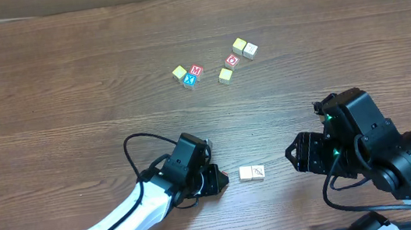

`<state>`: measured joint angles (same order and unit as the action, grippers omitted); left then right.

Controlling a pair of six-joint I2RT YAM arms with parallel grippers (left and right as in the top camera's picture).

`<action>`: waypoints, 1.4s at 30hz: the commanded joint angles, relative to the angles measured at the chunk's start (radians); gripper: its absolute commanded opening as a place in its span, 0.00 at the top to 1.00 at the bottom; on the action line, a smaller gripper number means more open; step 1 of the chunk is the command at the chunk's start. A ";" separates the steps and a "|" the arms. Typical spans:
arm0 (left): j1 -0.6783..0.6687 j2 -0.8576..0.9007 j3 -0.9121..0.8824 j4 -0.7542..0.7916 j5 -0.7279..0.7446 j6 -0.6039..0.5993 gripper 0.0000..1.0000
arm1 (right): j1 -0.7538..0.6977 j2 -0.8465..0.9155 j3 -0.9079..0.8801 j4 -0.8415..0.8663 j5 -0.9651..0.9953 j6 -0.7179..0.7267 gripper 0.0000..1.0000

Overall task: Flip 3 blocks
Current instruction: 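Carry the fish block with the left gripper toward the front pair, then lower the fish block left of the front pair and push it against them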

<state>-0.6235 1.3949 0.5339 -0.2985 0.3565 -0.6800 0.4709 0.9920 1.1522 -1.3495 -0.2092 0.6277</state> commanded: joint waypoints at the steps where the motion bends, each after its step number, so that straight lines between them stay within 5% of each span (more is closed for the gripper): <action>1: -0.018 0.032 -0.004 0.034 0.041 -0.033 0.96 | -0.006 -0.008 0.028 -0.002 0.006 -0.008 0.45; 42: -0.051 0.044 -0.004 0.070 -0.009 -0.106 0.96 | -0.006 -0.008 0.028 -0.021 0.006 -0.007 0.44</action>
<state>-0.6693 1.4273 0.5331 -0.2253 0.3634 -0.7704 0.4709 0.9920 1.1522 -1.3724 -0.2096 0.6277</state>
